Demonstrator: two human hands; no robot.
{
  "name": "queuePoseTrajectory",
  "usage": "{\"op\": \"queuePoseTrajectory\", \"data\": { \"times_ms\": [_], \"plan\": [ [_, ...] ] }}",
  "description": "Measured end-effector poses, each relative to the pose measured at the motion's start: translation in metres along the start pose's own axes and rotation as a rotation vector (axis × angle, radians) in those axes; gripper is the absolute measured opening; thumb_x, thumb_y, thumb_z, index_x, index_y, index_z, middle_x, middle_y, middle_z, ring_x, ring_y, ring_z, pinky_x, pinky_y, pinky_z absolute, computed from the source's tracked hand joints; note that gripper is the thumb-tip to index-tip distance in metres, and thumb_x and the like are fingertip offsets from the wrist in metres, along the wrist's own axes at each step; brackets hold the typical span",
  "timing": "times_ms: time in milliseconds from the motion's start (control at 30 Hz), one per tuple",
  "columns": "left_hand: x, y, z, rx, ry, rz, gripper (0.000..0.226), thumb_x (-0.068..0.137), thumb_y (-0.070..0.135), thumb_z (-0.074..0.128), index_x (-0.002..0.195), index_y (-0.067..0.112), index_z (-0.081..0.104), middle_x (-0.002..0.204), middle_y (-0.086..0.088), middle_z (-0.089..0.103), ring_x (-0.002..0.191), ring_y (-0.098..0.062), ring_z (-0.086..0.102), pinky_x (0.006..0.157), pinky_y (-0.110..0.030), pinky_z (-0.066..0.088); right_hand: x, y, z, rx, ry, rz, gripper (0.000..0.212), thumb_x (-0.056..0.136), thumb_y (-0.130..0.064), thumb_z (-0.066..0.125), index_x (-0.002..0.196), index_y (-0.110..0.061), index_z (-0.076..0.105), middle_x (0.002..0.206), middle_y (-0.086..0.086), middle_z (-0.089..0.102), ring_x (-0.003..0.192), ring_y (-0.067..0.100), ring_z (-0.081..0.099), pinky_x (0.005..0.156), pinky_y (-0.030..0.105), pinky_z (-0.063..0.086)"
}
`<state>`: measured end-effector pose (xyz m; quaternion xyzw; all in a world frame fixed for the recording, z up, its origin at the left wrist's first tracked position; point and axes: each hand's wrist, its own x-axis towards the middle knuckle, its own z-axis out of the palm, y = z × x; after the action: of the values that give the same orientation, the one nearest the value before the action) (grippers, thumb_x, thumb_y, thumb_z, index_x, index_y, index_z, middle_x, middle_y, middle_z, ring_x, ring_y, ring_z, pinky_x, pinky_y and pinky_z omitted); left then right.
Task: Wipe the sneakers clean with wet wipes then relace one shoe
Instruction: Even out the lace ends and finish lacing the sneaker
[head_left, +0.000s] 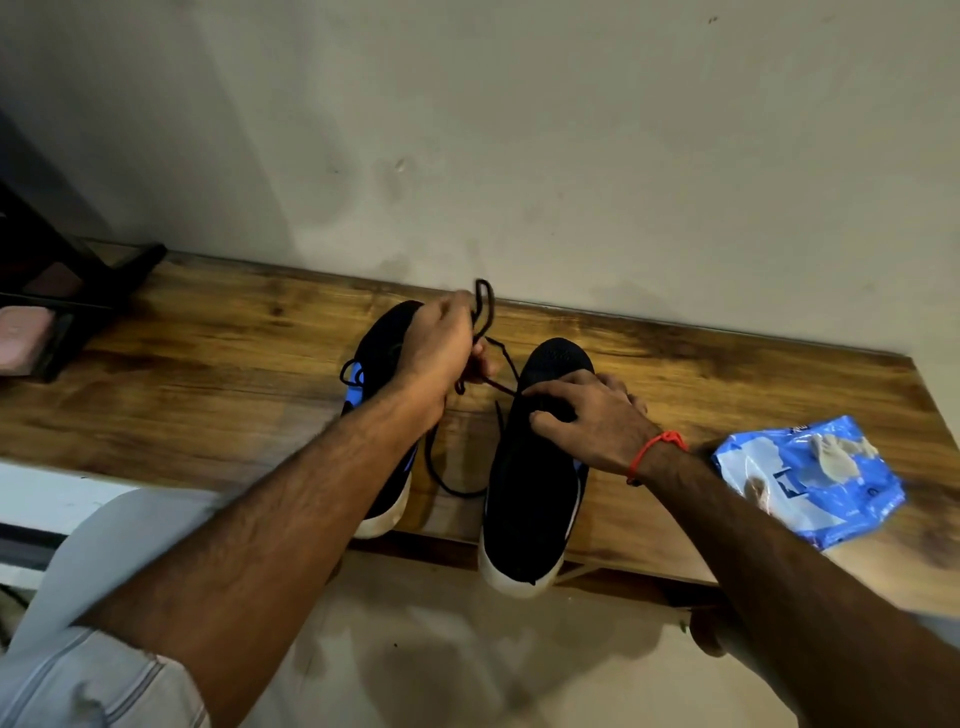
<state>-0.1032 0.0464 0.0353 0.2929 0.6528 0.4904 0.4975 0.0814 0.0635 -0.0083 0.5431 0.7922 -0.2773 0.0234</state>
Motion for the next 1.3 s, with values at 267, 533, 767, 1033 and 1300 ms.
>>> {"op": "queuePoseTrajectory", "data": {
  "times_ms": [267, 533, 767, 1033, 1300],
  "plan": [
    [-0.002, -0.044, 0.012, 0.871, -0.264, -0.189, 0.02, 0.108, 0.023, 0.043, 0.113, 0.006, 0.053, 0.071, -0.01, 0.064, 0.034, -0.012, 0.056, 0.036, -0.026, 0.049, 0.002, 0.001, 0.0, -0.014, -0.015, -0.028, 0.042, 0.092, -0.054, 0.048, 0.134, -0.053, 0.047, 0.149, -0.006, 0.038, 0.142, 0.03, 0.018, 0.111, 0.055, 0.021],
    [0.012, -0.073, 0.023, 1.168, -0.093, 0.012, 0.011, 0.101, 0.024, 0.054, 0.1, 0.013, 0.054, 0.089, -0.006, 0.059, 0.049, -0.02, 0.064, 0.038, -0.028, 0.048, 0.0, 0.008, 0.001, -0.02, -0.022, -0.067, 0.044, 0.094, -0.051, 0.048, 0.138, -0.05, 0.045, 0.146, -0.004, 0.039, 0.141, 0.03, 0.019, 0.114, 0.054, 0.023],
    [0.017, -0.079, 0.024, 1.193, -0.068, 0.019, 0.019, 0.103, 0.034, 0.051, 0.105, 0.015, 0.054, 0.084, 0.001, 0.055, 0.055, -0.016, 0.063, 0.044, -0.026, 0.044, -0.001, 0.015, 0.001, 0.008, -0.035, -0.086, 0.045, 0.095, -0.048, 0.049, 0.14, -0.046, 0.045, 0.146, -0.001, 0.04, 0.14, 0.031, 0.02, 0.114, 0.049, 0.026],
    [0.015, -0.085, 0.029, 1.359, -0.091, 0.116, 0.02, 0.1, 0.027, 0.057, 0.116, 0.016, 0.061, 0.119, -0.007, 0.06, 0.108, -0.027, 0.062, 0.076, -0.038, 0.048, 0.001, 0.02, -0.002, 0.154, -0.067, -0.172, 0.038, 0.098, -0.035, 0.055, 0.137, -0.034, 0.053, 0.139, -0.001, 0.048, 0.133, 0.017, 0.037, 0.114, 0.039, 0.032],
    [0.02, -0.048, 0.022, 1.306, 0.131, 0.488, 0.029, 0.105, 0.033, 0.048, 0.121, 0.013, 0.059, 0.121, -0.008, 0.061, 0.107, -0.026, 0.063, 0.084, -0.044, 0.056, 0.012, 0.036, -0.014, 0.804, 0.233, 0.109, 0.062, 0.076, 0.025, 0.029, 0.097, -0.016, 0.07, 0.108, 0.005, 0.068, 0.108, 0.023, 0.063, 0.08, 0.026, 0.049]
  ]
}}
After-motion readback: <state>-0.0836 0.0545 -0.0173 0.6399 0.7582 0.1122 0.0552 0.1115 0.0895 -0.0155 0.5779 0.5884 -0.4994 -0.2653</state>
